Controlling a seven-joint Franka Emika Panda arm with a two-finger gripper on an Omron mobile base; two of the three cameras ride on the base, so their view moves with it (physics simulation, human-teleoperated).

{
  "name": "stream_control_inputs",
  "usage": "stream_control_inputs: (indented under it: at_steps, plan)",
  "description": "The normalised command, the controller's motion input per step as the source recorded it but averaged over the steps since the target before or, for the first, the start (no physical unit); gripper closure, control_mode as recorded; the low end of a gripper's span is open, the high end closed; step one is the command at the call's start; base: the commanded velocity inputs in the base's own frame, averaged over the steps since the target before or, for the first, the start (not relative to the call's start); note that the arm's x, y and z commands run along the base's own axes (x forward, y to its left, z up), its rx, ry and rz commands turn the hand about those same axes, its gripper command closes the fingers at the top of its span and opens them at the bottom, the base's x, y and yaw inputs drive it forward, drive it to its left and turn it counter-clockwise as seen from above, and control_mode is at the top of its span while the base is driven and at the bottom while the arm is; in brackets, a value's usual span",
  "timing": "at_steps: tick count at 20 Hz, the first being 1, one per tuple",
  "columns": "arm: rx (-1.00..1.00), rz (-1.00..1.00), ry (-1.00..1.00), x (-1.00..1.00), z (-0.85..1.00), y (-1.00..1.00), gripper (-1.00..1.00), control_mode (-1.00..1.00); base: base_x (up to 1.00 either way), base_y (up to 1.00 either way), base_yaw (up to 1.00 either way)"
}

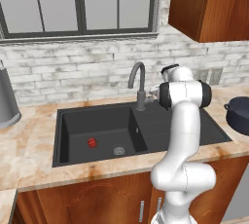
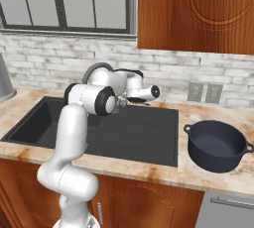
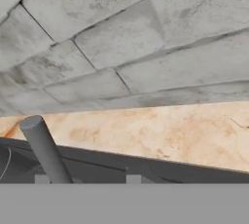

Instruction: Dump the bell pepper from the pot into the sink. Then turn on the water and wash the bell pepper. Then turn off the water and put the bell pepper back in the pot.

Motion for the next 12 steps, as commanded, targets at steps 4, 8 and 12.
stream_control_inputs:
  at_steps: [4, 8, 12]
  plan:
    - [0.01, -0.06, 0.0, 0.0, -0.32, -0.75, 1.0, -1.0, 0.0, 0.0, 0.0]
    - [0.01, -0.06, 0.0, 0.0, -0.39, -0.72, 1.0, -1.0, 0.0, 0.0, 0.0]
    - [0.02, -0.06, 0.0, 0.0, -0.4, -0.63, 1.0, -1.0, 0.0, 0.0, 0.0]
